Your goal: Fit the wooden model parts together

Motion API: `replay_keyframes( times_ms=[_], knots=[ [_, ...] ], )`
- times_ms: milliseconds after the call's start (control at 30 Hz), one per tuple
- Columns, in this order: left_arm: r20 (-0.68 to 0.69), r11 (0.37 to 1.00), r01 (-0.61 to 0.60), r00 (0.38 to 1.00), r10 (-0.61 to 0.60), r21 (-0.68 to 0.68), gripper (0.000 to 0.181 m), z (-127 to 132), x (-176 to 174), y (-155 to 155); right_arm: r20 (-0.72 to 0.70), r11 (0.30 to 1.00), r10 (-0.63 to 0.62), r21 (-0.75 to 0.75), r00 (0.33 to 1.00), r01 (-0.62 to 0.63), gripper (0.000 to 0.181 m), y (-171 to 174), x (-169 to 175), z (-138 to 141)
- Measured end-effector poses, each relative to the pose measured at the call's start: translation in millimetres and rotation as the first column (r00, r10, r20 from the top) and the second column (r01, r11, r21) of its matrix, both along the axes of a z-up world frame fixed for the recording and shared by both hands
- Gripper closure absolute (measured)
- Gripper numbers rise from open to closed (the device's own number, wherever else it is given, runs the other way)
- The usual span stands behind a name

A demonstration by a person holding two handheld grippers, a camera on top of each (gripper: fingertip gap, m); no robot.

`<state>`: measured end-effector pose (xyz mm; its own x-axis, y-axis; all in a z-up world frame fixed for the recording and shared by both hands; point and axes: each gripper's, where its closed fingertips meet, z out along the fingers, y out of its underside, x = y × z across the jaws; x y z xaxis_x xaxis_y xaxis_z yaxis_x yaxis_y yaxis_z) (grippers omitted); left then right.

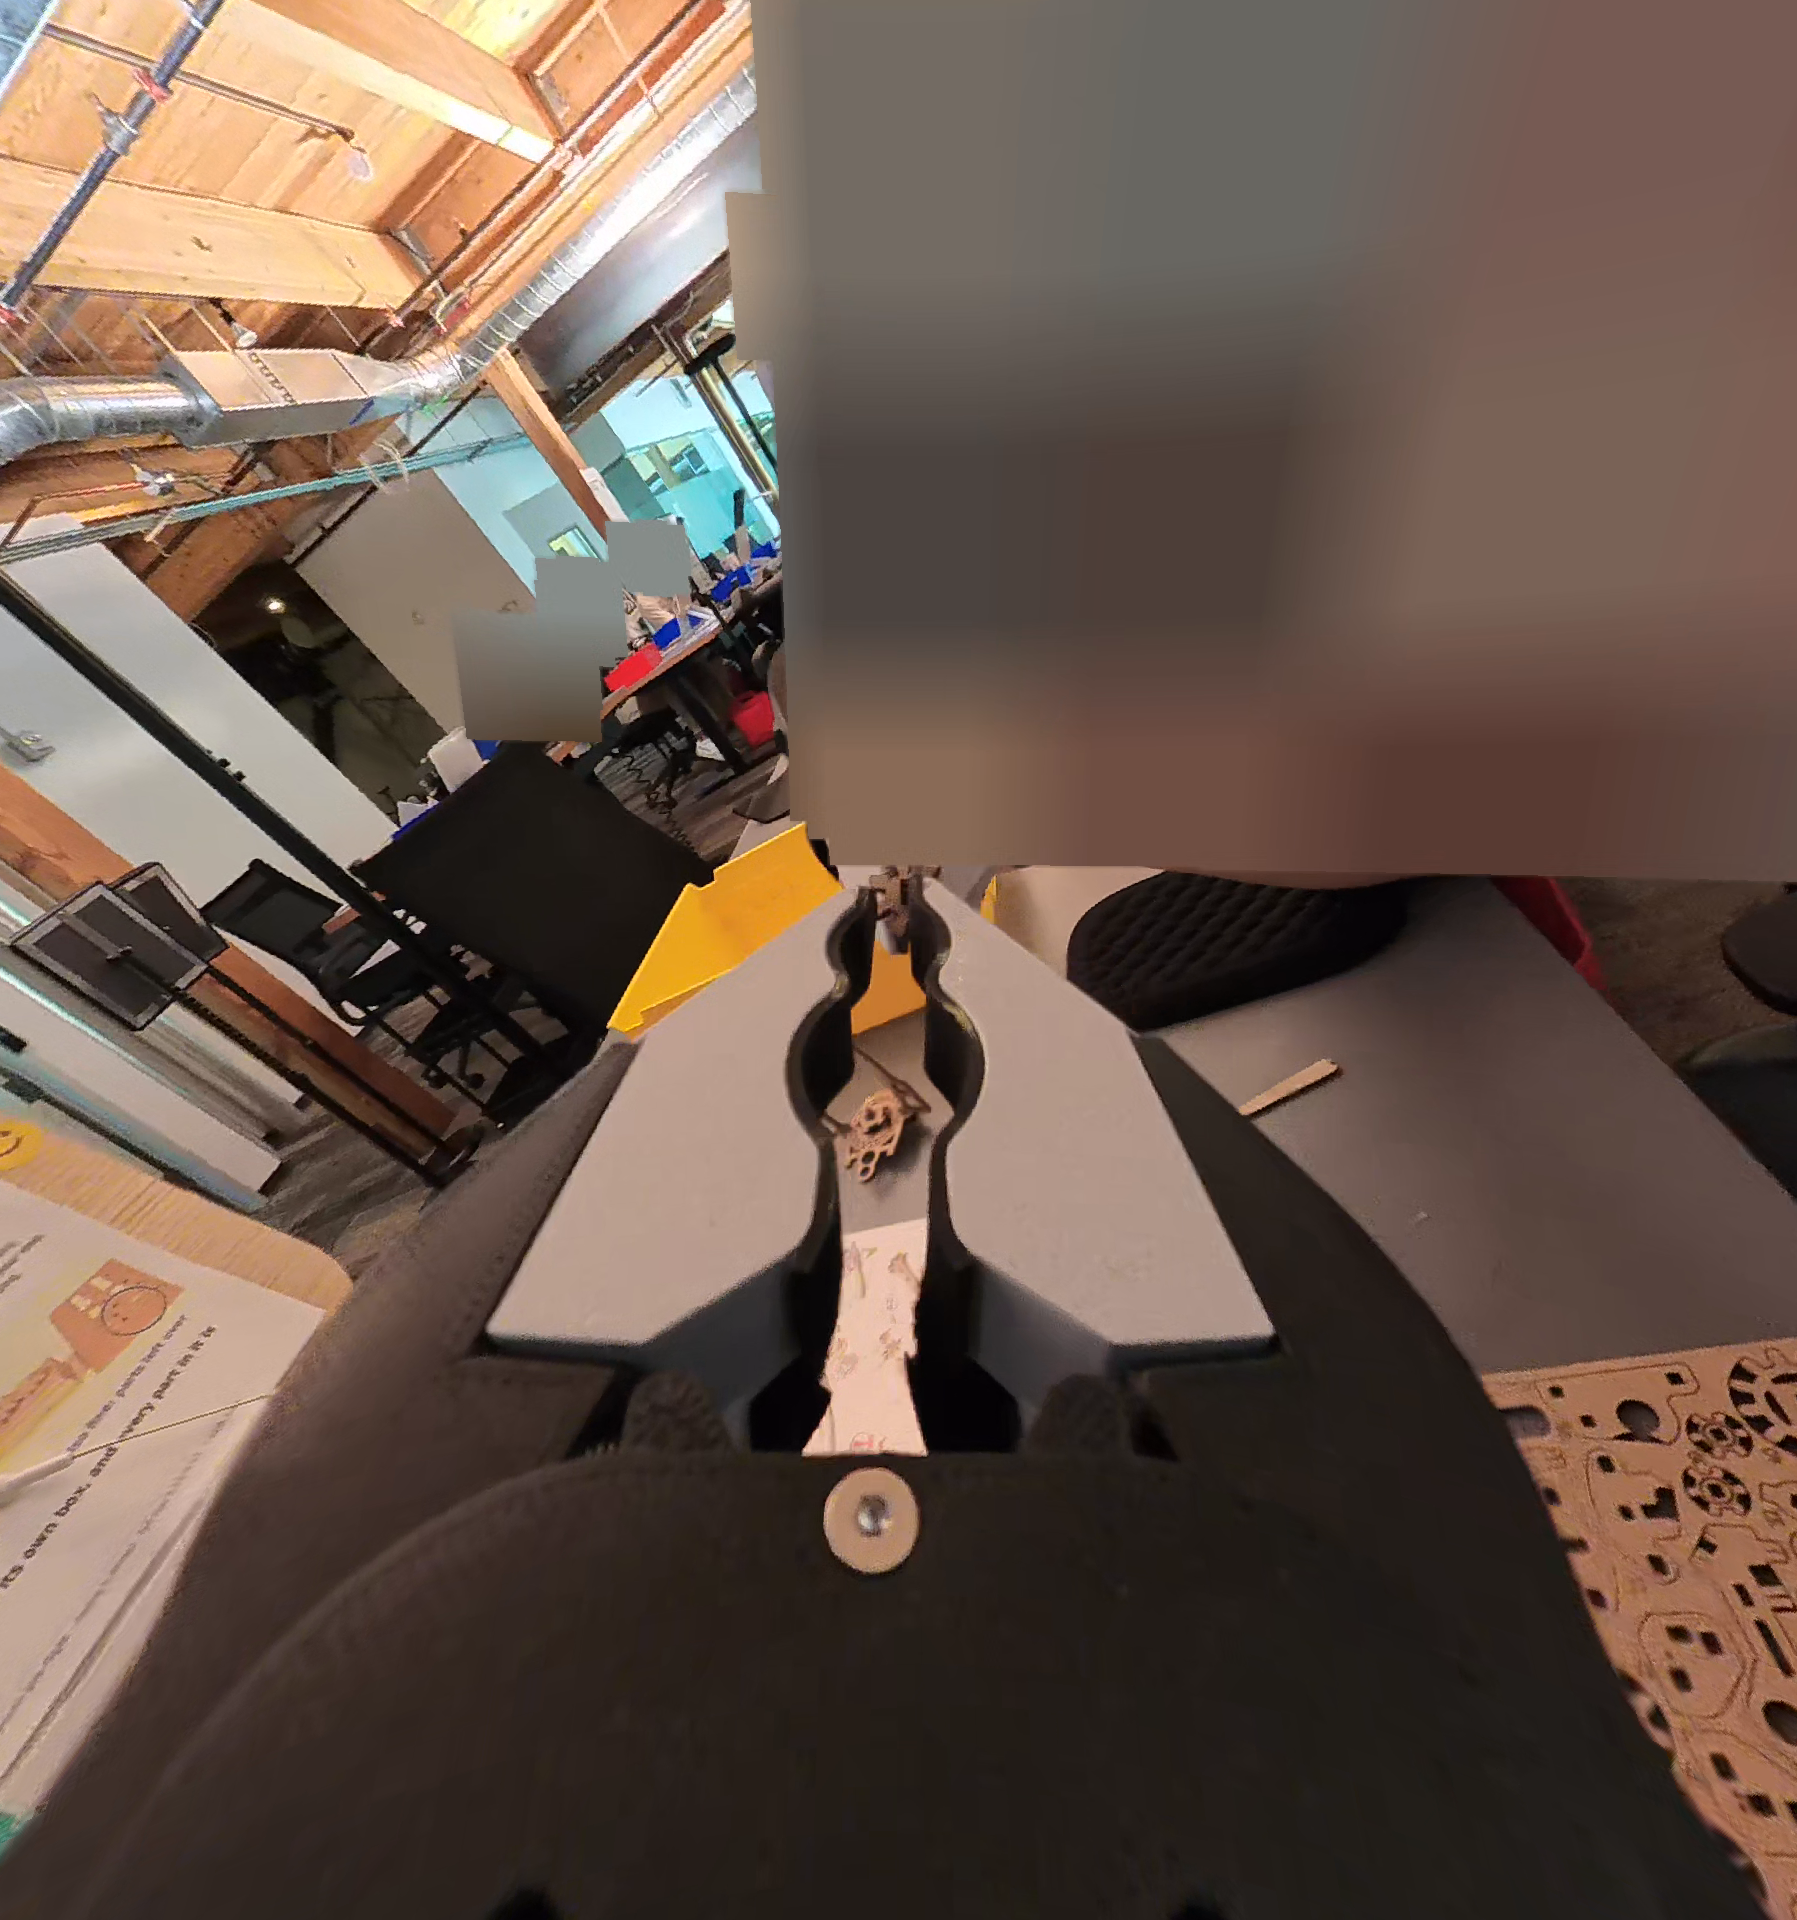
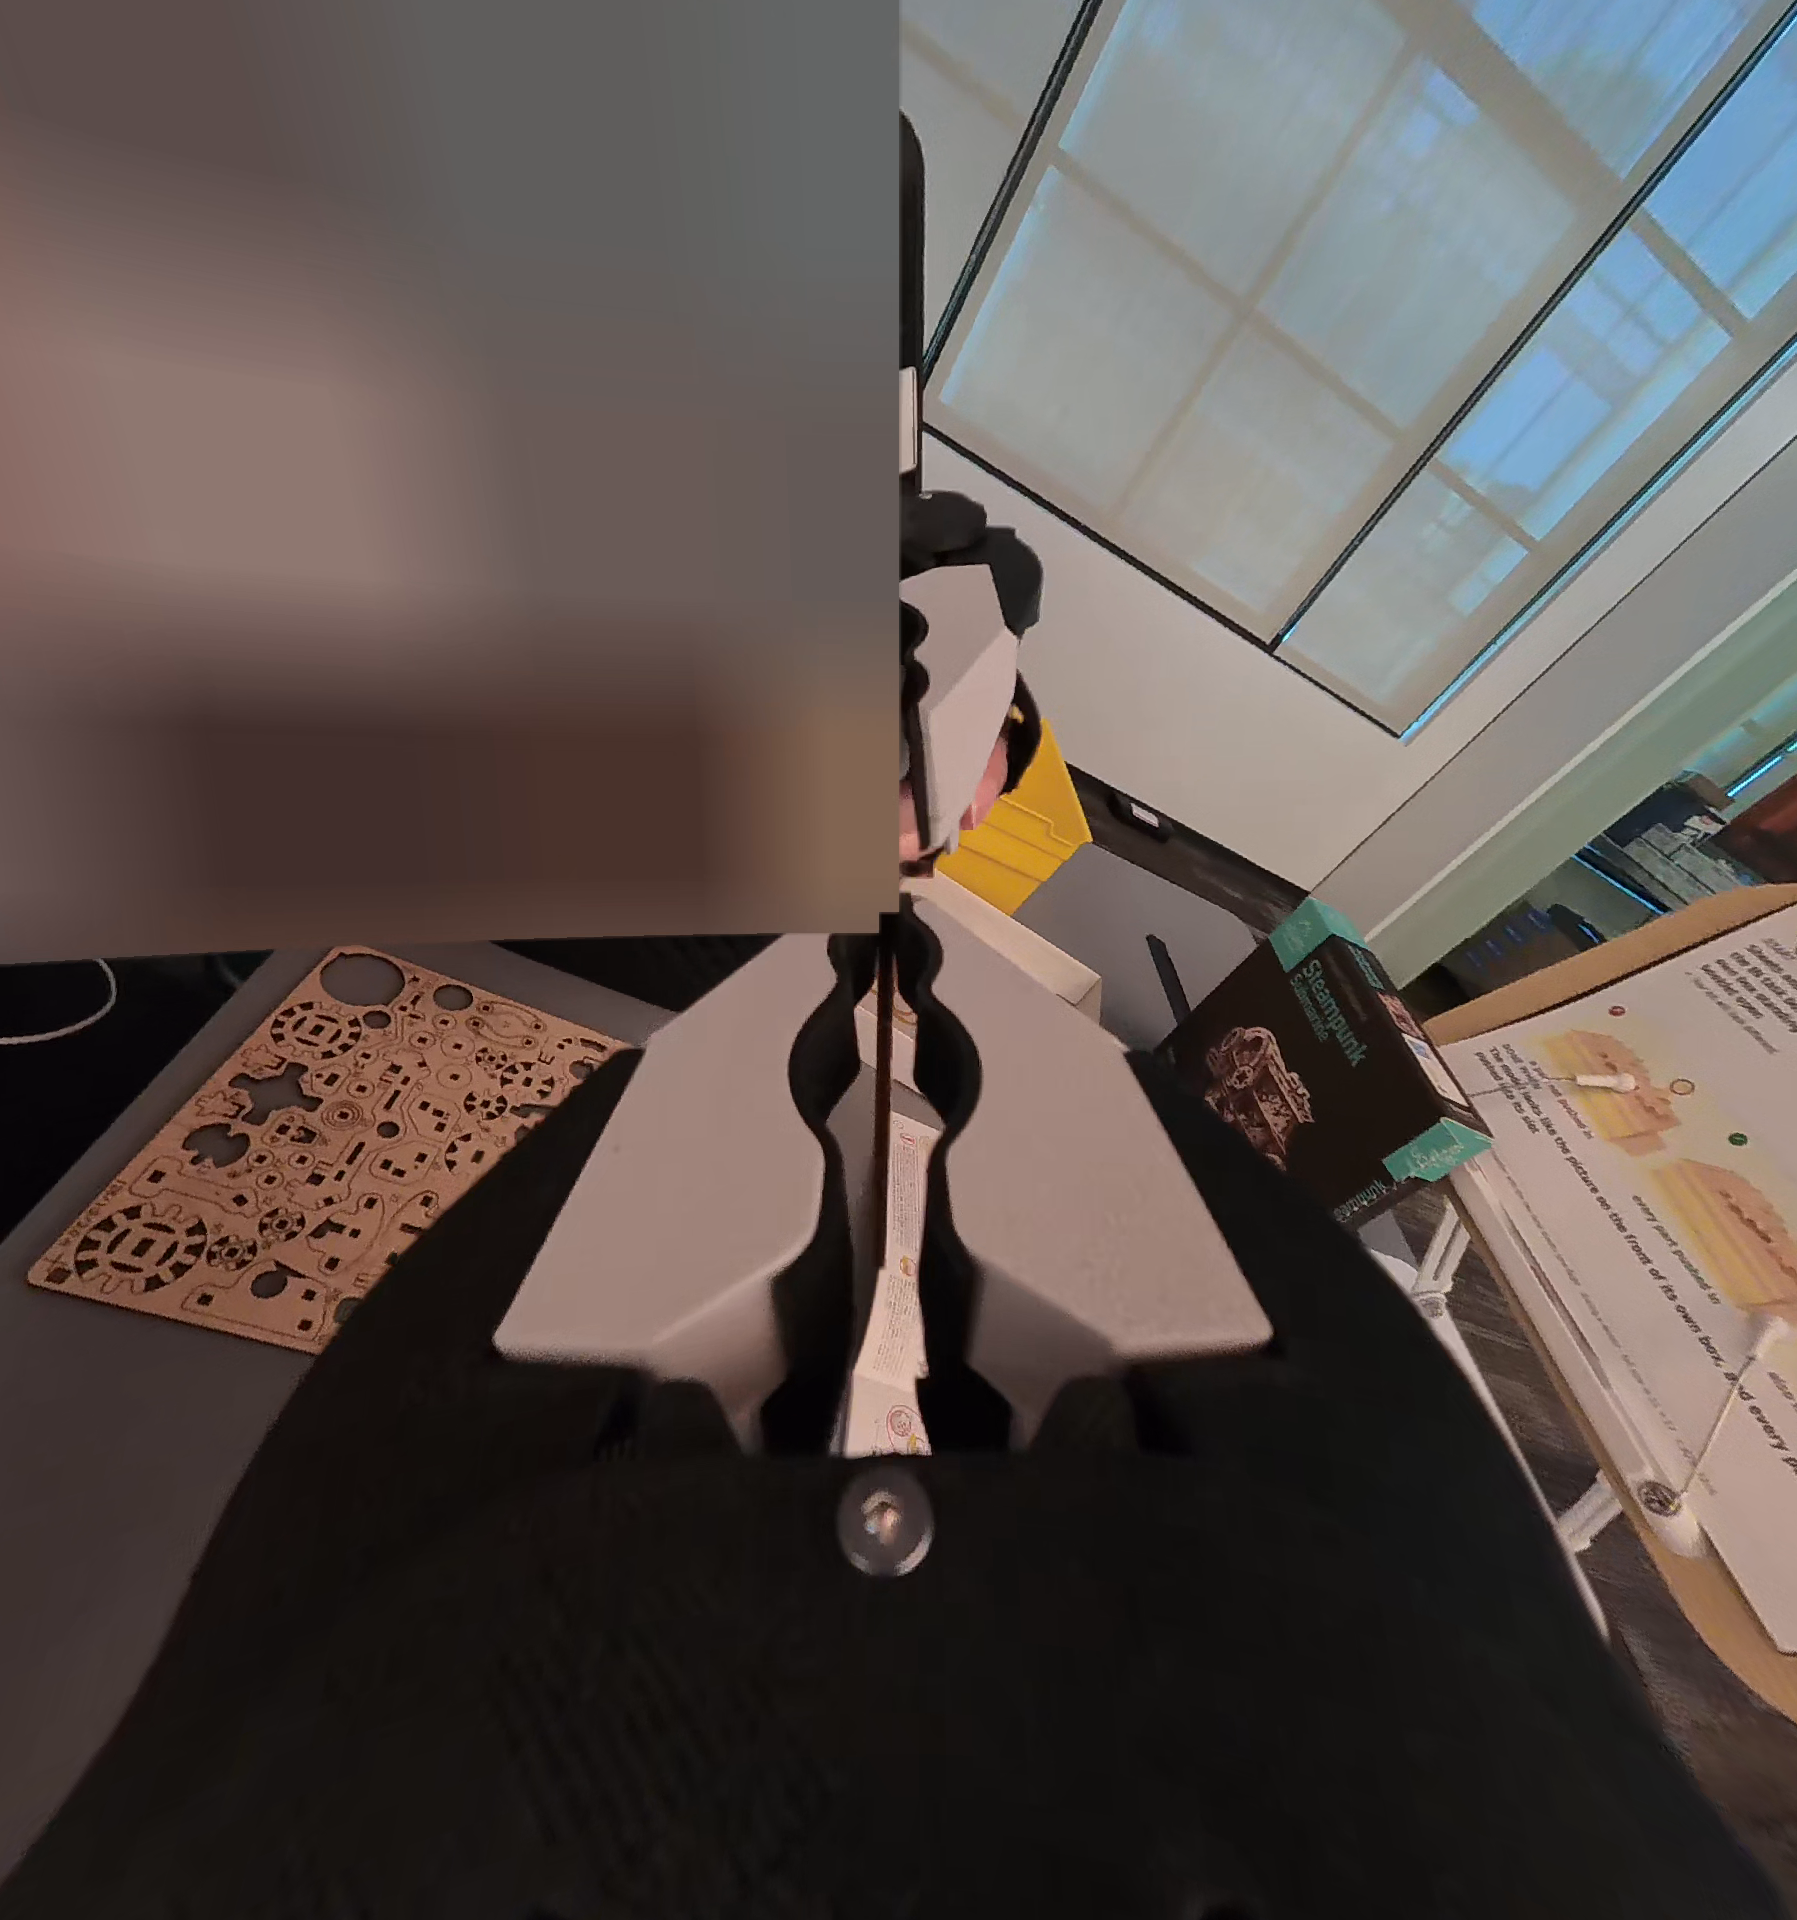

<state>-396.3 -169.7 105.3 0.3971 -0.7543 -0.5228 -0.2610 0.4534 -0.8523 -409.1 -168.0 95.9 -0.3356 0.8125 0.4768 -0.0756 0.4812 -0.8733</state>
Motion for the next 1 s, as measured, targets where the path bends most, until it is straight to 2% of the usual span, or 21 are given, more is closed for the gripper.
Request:
replay_keyframes(
  times_ms=[333, 567, 800, 900, 1000],
  knots=[
    [-0.128, 1.0, -0.017, 0.992, 0.017, 0.006, 0.179, -16, -2, 1, 0.063, 0.994, -0.053, 0.094, 0.997, 0.047, 0.181, 2, -5, -14],
    [-0.169, 1.0, -0.015, 0.986, 0.014, -0.003, 0.174, -20, -3, -1, 0.074, 0.992, -0.069, 0.114, 0.995, 0.06, 0.181, 2, -7, -16],
    [-0.225, 0.999, -0.022, 0.974, 0.028, 0.029, 0.18, -27, -3, -1, 0.09, 0.97, -0.113, 0.224, 0.989, 0.091, 0.181, 1, -10, -25],
    [-0.234, 0.997, -0.013, 0.972, 0.03, 0.072, 0.181, -24, -2, -5, 0.07, 0.972, -0.097, 0.223, 0.993, 0.079, 0.181, -2, -9, -23],
    [-0.169, 0.991, 0.026, 0.986, -0.004, 0.129, 0.181, -10, -1, -14, 0.031, 0.975, -0.075, 0.21, 0.997, 0.067, 0.18, -3, -6, -16]
  ],
)
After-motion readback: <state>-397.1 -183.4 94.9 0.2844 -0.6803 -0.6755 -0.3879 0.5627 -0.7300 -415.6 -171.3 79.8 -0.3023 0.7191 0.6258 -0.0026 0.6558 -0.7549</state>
